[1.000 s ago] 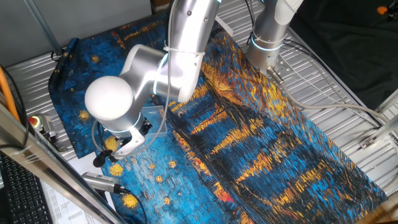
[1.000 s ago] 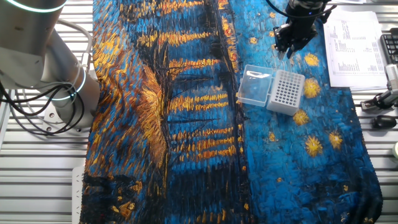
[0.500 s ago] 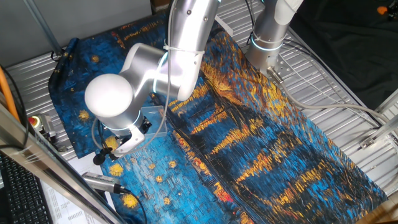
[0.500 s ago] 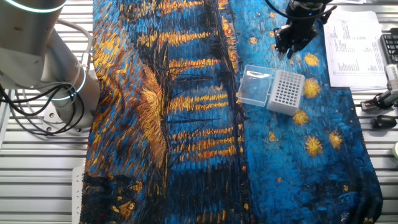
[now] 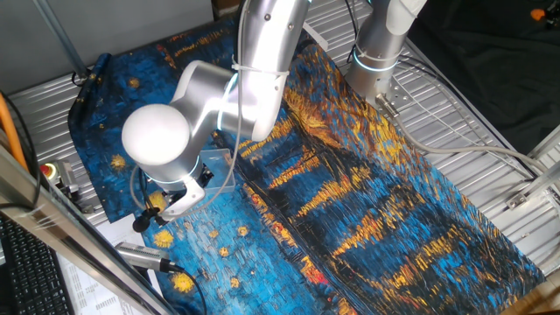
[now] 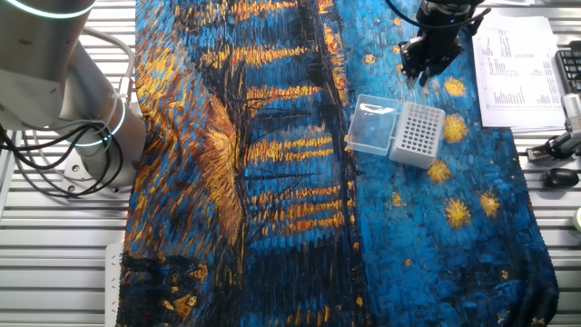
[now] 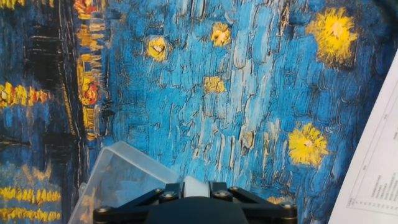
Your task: Insert a medium pipette tip into the holder for medium pipette tips
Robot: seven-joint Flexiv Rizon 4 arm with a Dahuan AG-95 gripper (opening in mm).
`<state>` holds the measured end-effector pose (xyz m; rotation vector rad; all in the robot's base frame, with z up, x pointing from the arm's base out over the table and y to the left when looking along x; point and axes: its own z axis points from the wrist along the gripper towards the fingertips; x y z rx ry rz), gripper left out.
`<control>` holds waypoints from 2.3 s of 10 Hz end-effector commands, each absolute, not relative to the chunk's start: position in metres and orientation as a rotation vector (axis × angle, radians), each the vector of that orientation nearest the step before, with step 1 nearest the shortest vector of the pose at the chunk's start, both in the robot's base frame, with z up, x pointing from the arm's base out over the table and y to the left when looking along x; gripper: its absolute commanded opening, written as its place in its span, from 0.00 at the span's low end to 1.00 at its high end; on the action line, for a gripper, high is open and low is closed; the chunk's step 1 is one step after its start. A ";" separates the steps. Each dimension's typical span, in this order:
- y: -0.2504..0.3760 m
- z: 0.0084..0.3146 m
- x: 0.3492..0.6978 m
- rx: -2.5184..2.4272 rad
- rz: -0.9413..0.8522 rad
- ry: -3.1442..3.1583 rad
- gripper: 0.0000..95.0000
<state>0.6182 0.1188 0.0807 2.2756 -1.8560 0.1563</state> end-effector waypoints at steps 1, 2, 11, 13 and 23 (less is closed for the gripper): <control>0.118 0.081 0.618 2.278 0.163 -1.861 0.20; 0.118 0.081 0.618 2.280 0.165 -1.861 0.20; 0.114 0.086 0.621 2.296 0.144 -1.879 0.00; 0.112 0.090 0.624 2.305 0.124 -1.890 0.00; 0.112 0.101 0.624 2.388 -0.032 -1.993 0.00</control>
